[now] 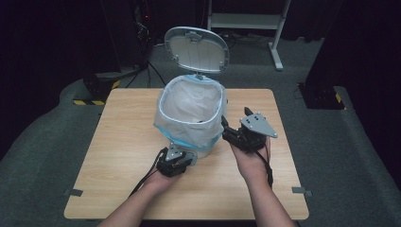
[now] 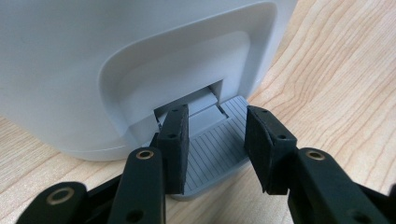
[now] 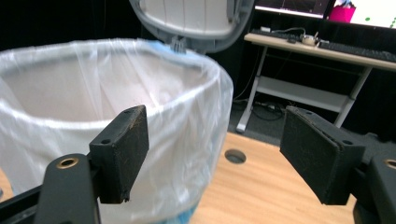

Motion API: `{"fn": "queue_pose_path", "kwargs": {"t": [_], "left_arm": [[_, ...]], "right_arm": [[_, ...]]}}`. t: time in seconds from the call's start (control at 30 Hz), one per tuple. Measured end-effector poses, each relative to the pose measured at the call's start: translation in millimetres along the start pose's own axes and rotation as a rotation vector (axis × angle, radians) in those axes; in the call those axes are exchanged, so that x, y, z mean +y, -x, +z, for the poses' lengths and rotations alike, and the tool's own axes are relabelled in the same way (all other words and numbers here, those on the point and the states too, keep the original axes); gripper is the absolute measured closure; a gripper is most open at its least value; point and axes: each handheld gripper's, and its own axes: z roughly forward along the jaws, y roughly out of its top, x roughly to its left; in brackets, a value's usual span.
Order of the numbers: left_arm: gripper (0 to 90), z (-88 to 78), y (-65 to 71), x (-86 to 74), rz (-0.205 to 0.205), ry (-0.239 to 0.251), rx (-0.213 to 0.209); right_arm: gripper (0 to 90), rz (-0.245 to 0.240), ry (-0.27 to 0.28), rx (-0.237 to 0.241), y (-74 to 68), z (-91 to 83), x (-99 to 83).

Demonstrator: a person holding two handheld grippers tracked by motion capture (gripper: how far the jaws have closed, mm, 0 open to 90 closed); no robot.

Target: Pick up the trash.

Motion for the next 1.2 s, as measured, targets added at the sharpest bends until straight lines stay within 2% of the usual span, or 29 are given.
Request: {"fn": "queue_pose_path", "kwargs": {"t": [0.37, 0.77, 1.03, 1.2], "left_arm": [[59.8, 0.1, 0.5, -0.1, -0.003, 0.003, 0.001], [59.7, 0.0, 0.2, -0.1, -0.006, 0.003, 0.0], [59.7, 0.0, 0.1, -0.2, -0.009, 0.004, -0.002], [59.7, -0.2, 0.2, -0.1, -0.007, 0.002, -0.002]], "right_arm": [[23.5, -0.001, -0.095, -0.006, 2.7, 1.4, -41.3], [23.4, 0.015, -0.254, -0.034, 11.4, 6.0, -114.6], [23.7, 0.03, -0.343, -0.041, 15.0, 7.1, -152.2], [23.7, 0.044, -0.371, -0.044, 16.0, 5.3, -163.9]]}}
